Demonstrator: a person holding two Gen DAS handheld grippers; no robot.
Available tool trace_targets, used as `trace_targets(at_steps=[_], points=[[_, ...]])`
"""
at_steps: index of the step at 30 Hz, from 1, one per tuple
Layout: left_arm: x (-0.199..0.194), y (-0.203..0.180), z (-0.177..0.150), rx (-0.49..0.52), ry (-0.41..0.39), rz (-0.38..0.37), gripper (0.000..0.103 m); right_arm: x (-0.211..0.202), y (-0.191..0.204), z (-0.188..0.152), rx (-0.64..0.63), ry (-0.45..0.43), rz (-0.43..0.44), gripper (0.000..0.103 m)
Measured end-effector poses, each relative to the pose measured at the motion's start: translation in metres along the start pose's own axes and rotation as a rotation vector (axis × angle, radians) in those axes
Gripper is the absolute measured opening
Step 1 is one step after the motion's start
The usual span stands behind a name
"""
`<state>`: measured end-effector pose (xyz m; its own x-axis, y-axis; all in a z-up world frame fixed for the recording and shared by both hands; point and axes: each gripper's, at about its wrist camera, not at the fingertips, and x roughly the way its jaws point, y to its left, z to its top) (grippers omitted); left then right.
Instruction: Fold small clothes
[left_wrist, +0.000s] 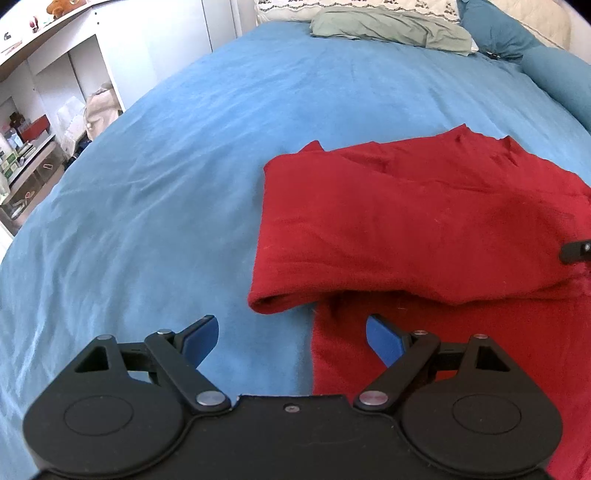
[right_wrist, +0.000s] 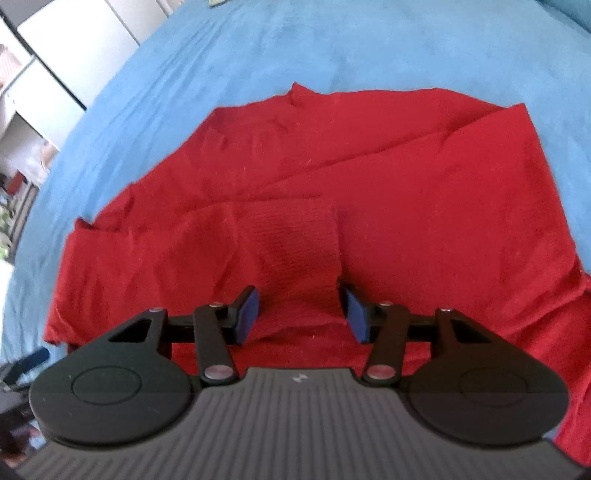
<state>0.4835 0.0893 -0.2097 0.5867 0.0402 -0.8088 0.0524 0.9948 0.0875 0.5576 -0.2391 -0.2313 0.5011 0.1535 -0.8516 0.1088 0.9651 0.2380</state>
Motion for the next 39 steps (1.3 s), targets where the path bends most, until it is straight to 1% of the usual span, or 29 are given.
trace_targets(at_steps=[1, 3, 4, 5, 8, 11, 14, 16, 18, 20, 23, 24, 26, 28, 30, 32, 34, 35, 36, 37, 38, 39], points=[[0.001, -0.001, 0.000, 0.000, 0.001, 0.001, 0.090, 0.000, 0.003, -0.001, -0.032, -0.006, -0.025, 0.053], [0.002, -0.002, 0.002, 0.000, 0.000, 0.006, 0.090, -0.002, 0.007, -0.001, -0.083, -0.016, -0.043, 0.030], [0.002, -0.003, 0.002, 0.000, -0.002, 0.005, 0.090, -0.004, 0.008, 0.002, -0.093, -0.024, -0.038, 0.026], [0.003, -0.003, 0.003, 0.001, -0.005, 0.004, 0.090, -0.008, 0.009, 0.005, -0.104, -0.035, -0.029, 0.025], [0.005, -0.005, 0.005, 0.007, -0.013, 0.006, 0.090, -0.029, 0.012, 0.017, -0.145, -0.103, -0.017, 0.023], [0.008, -0.006, 0.009, 0.012, -0.020, 0.003, 0.090, -0.063, 0.006, 0.031, -0.161, -0.187, -0.020, 0.023], [0.011, -0.010, 0.012, 0.023, -0.026, 0.001, 0.090, -0.094, -0.017, 0.043, -0.150, -0.255, -0.079, 0.023], [0.013, -0.012, 0.014, 0.029, -0.030, -0.004, 0.090, -0.102, -0.034, 0.047, -0.148, -0.271, -0.136, 0.023], [0.015, -0.016, 0.015, 0.038, -0.029, -0.007, 0.090, -0.097, -0.048, 0.050, -0.134, -0.257, -0.188, 0.023], [0.018, -0.020, 0.015, 0.054, -0.030, -0.002, 0.090, -0.088, -0.063, 0.048, -0.108, -0.227, -0.215, 0.023], [0.021, -0.023, 0.016, 0.065, -0.037, 0.015, 0.090, -0.083, -0.076, 0.041, -0.095, -0.200, -0.224, 0.023], [0.020, -0.023, 0.015, 0.062, -0.042, 0.034, 0.090, -0.081, -0.078, 0.039, -0.089, -0.196, -0.224, 0.023], [0.021, -0.017, 0.015, 0.035, -0.042, 0.072, 0.089, -0.078, -0.082, 0.036, -0.075, -0.194, -0.231, 0.023], [0.022, -0.006, 0.014, -0.021, -0.025, 0.121, 0.089, -0.070, -0.084, 0.031, -0.065, -0.180, -0.245, 0.023], [0.024, 0.008, 0.011, -0.093, 0.000, 0.116, 0.089, -0.055, -0.090, 0.028, -0.049, -0.136, -0.258, 0.023], [0.023, 0.013, 0.008, -0.114, 0.010, 0.121, 0.089, -0.037, -0.093, 0.021, -0.053, -0.080, -0.278, 0.024], [0.021, 0.012, 0.006, -0.103, 0.018, 0.148, 0.089, -0.030, -0.099, 0.013, -0.059, -0.056, -0.299, 0.027], [0.018, 0.011, 0.006, -0.107, 0.026, 0.156, 0.089, -0.032, -0.102, 0.012, -0.053, -0.061, -0.296, 0.033], [0.014, 0.009, 0.006, -0.106, 0.030, 0.159, 0.089, -0.034, -0.103, 0.011, -0.041, -0.073, -0.294, 0.046], [0.007, 0.007, 0.006, -0.096, 0.023, 0.161, 0.086, -0.039, -0.102, 0.010, -0.034, -0.082, -0.290, 0.057], [-0.002, 0.001, 0.007, -0.073, -0.002, 0.156, 0.086, -0.046, -0.099, 0.009, -0.035, -0.107, -0.277, 0.079], [-0.015, -0.006, 0.008, -0.034, -0.046, 0.126, 0.087, -0.056, -0.095, 0.006, -0.051, -0.162, -0.246, 0.094]])
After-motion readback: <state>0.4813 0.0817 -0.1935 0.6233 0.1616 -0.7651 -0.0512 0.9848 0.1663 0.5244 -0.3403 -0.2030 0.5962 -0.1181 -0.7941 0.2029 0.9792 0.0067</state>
